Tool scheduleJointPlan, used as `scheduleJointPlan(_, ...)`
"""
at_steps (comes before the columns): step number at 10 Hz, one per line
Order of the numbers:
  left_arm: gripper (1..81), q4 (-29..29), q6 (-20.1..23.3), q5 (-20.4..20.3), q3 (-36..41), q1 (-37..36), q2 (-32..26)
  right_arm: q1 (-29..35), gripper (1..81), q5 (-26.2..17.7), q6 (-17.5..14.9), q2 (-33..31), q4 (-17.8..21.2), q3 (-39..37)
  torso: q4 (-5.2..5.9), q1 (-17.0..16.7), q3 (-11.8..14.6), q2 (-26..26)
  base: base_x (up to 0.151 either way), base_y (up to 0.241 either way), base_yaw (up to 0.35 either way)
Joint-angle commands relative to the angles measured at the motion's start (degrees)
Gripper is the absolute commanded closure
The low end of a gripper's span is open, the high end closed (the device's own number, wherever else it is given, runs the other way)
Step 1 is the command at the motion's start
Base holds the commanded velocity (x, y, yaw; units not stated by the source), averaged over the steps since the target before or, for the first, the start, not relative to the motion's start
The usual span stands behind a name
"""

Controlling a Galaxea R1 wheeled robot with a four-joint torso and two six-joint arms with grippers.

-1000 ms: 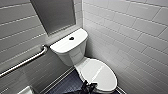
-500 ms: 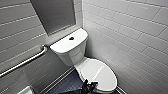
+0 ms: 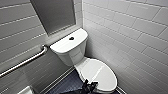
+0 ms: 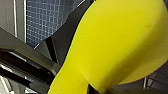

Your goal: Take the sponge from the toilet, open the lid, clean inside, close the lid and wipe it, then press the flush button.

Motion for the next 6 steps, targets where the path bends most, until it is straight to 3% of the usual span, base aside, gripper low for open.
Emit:
scheduleJointPlan(1,1.0,1.2,-0.2,1.9,-3.7,-6.2,4.0,-1.8,81.1,-3.0,0.0,-1.7,-0.3,1.6,0.0,0.0,0.0,0.0,0.0,0.0,0.0)
scheduleJointPlan(6,1.0,3.3,-0.2,2.1,-7.5,-4.2,6.3,-1.5,81.1,-3.1,0.5,-1.5,-0.2,1.3,0.0,0.0,0.0,0.0,0.0,0.0,0.0)
